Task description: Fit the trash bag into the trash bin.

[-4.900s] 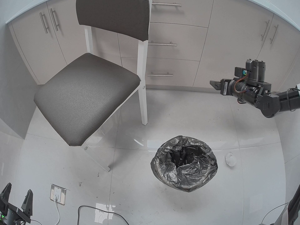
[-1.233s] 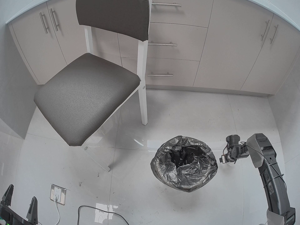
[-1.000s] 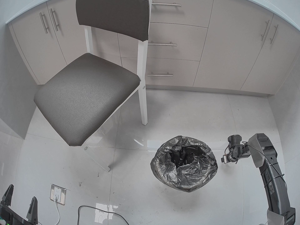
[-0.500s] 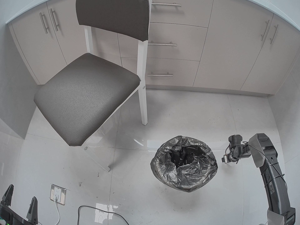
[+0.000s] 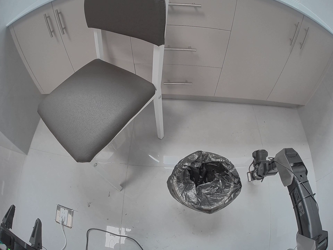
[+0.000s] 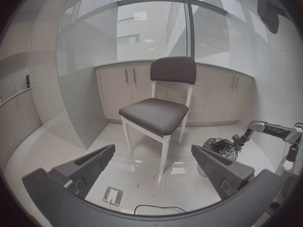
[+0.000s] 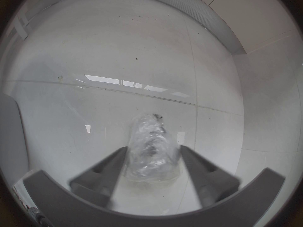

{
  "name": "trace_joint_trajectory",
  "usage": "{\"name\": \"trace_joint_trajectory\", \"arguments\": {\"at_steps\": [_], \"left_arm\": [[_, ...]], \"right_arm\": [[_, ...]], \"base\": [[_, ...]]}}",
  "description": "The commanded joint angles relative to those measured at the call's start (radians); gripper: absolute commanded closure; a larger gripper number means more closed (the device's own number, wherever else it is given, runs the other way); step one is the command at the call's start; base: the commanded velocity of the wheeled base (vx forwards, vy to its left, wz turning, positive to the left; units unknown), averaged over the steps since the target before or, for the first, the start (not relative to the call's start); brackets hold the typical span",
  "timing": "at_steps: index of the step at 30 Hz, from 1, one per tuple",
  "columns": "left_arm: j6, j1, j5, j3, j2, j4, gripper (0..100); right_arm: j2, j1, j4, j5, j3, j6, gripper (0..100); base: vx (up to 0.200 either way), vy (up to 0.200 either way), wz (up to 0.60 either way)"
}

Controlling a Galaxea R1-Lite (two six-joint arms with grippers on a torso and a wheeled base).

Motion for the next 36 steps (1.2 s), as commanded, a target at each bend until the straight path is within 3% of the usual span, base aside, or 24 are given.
{"name": "trace_joint_trajectory", "arguments": {"at_steps": [1, 16, 21, 23, 36], "left_arm": [[-0.001, 0.0, 0.0, 0.018, -0.016, 0.0, 0], [-0.001, 0.0, 0.0, 0.018, -0.016, 0.0, 0], [-0.001, 0.0, 0.0, 0.018, -0.016, -0.001, 0], [-0.001, 0.0, 0.0, 0.018, -0.016, 0.0, 0], [-0.001, 0.0, 0.0, 0.018, -0.016, 0.0, 0]], "right_arm": [[0.001, 0.002, 0.0, 0.0, 0.0, 0.0, 100], [0.001, 0.018, 0.02, -0.012, 0.0, 0.006, 100], [-0.004, 0.024, 0.0, -0.058, 0.0, 0.024, 100], [-0.049, 0.033, -0.008, -0.095, 0.0, 0.033, 100], [-0.429, 0.127, 0.25, -0.086, 0.0, 0.017, 100]], "base": [[0.0, 0.0, 0.0], [0.0, 0.0, 0.0], [0.0, 0.0, 0.0], [0.0, 0.0, 0.0], [0.0, 0.0, 0.0]]}}
